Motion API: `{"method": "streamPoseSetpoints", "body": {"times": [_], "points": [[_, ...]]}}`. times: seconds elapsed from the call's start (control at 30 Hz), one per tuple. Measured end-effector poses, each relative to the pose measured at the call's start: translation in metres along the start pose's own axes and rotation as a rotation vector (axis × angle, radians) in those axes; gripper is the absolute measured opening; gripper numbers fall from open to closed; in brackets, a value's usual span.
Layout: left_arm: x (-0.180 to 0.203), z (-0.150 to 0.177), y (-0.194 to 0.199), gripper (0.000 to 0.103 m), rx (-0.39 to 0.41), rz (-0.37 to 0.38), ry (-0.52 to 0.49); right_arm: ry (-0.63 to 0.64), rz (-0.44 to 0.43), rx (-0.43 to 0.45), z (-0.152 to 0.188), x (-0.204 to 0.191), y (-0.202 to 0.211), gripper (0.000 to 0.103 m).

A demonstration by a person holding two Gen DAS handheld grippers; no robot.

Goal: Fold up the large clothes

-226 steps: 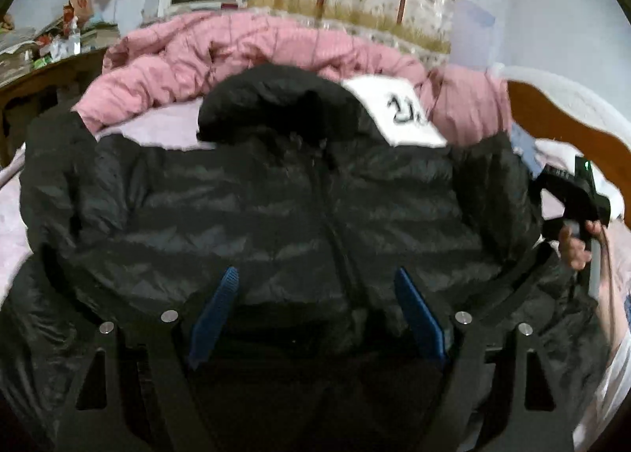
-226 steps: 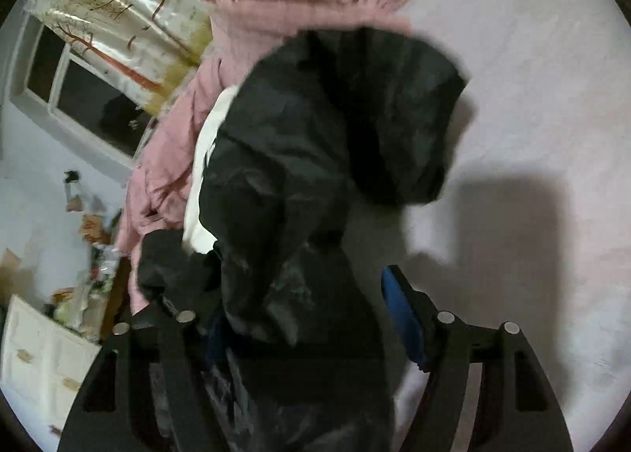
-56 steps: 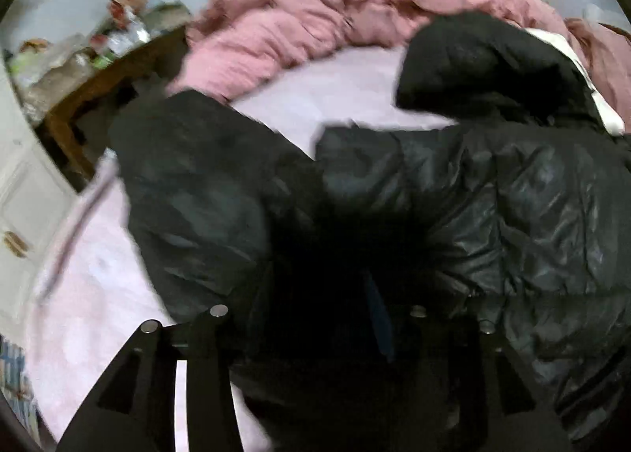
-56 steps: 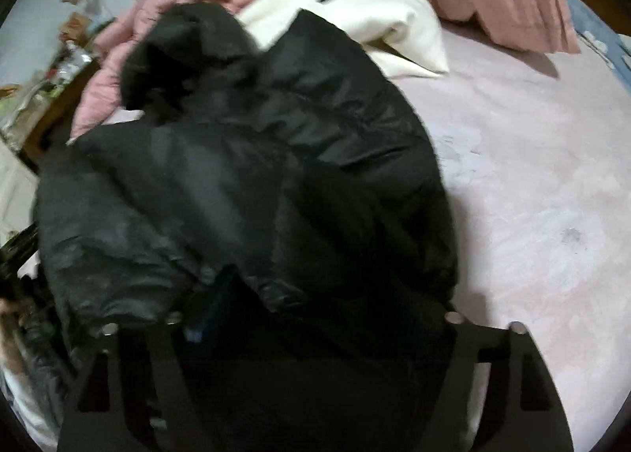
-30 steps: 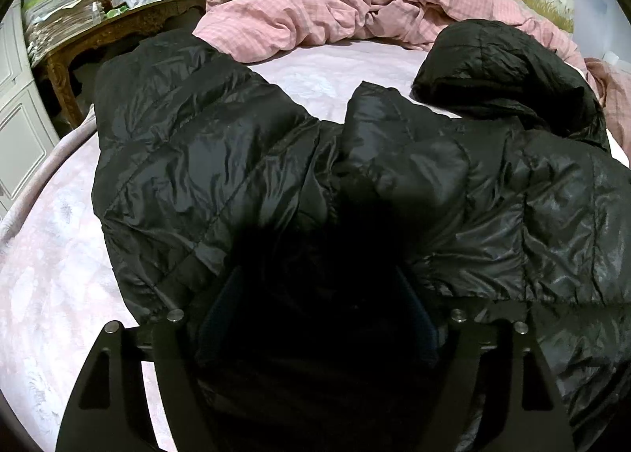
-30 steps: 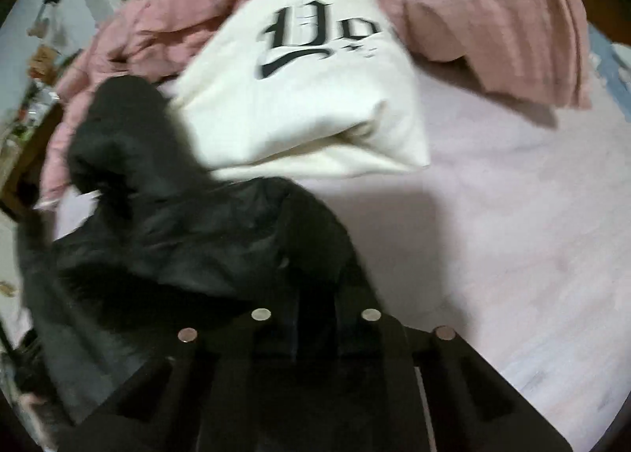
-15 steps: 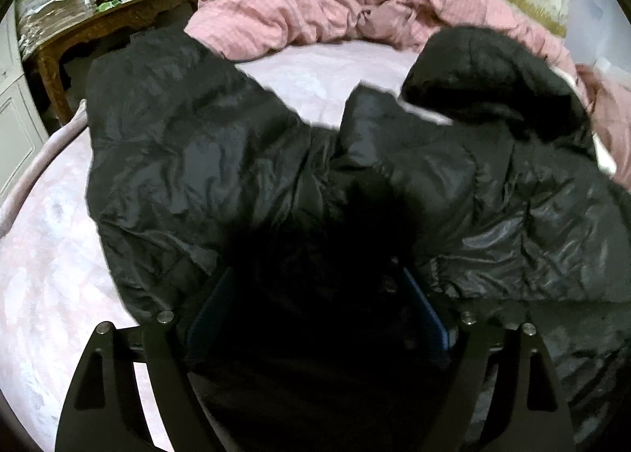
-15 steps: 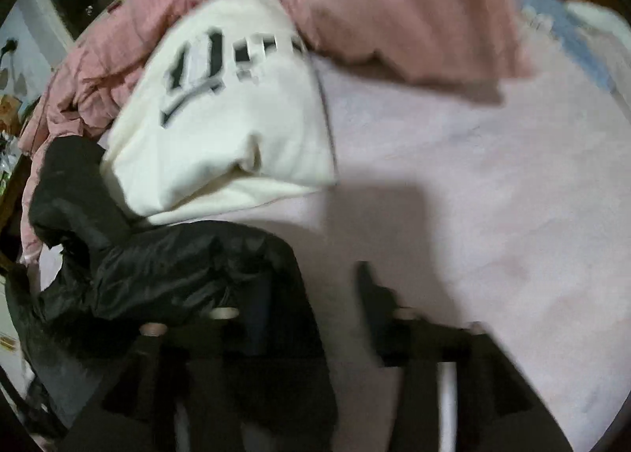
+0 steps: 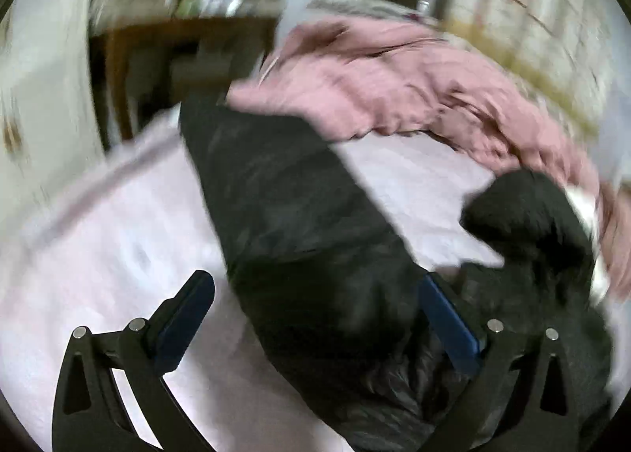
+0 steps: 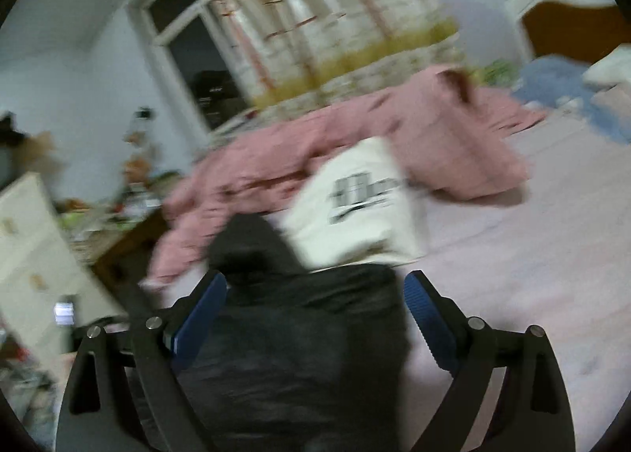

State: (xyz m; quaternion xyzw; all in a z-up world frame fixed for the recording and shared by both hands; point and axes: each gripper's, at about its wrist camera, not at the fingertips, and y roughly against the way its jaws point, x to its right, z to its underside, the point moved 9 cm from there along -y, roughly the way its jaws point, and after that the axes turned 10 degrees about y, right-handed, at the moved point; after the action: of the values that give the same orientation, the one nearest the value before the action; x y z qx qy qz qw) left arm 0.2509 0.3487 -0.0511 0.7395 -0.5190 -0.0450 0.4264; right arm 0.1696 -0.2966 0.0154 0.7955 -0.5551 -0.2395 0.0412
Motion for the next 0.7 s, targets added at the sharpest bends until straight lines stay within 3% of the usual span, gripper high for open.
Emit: {"method": "streamPoseSetpoints", "body": {"times": [0.07,0.2,0.27,0.4,0.53,0.6,0.63,0.7], "points": [[-0.029,-0.006,-0.027,0.102,-0.083,0.067,0.179,-0.019,-0.084,-0.04,0.005,-0.014,-0.009,0.093],[-0.064,-0.013,-0.07,0.101,-0.172,0.201,0.394,-0.009,-0.073,-0.112,0.025,-0.024,-0.028,0.093],[-0.07,-0.016,-0.08,0.094,-0.179,0.273,0.454,0.021,-0.067,-0.129,0.029,-0.029,-0.033,0.093],[-0.065,-0.022,-0.076,0.069,-0.181,0.381,0.437,0.084,-0.028,-0.117,0.029,-0.033,-0.041,0.093],[-0.046,-0.013,-0.077,0.067,-0.207,0.417,0.395,0.085,-0.015,-0.127,0.034,-0.03,-0.045,0.093],[-0.037,-0.011,-0.078,0.035,-0.198,0.408,0.386,0.075,-0.015,-0.137,0.036,-0.028,-0.046,0.093],[-0.035,-0.014,-0.073,0.0,-0.155,0.39,0.391,0.072,-0.013,-0.146,0.039,-0.028,-0.048,0.093],[-0.027,-0.028,-0.035,0.001,-0.008,0.418,0.374,0.074,-0.006,-0.156,0.039,-0.028,-0.045,0.093]]}}
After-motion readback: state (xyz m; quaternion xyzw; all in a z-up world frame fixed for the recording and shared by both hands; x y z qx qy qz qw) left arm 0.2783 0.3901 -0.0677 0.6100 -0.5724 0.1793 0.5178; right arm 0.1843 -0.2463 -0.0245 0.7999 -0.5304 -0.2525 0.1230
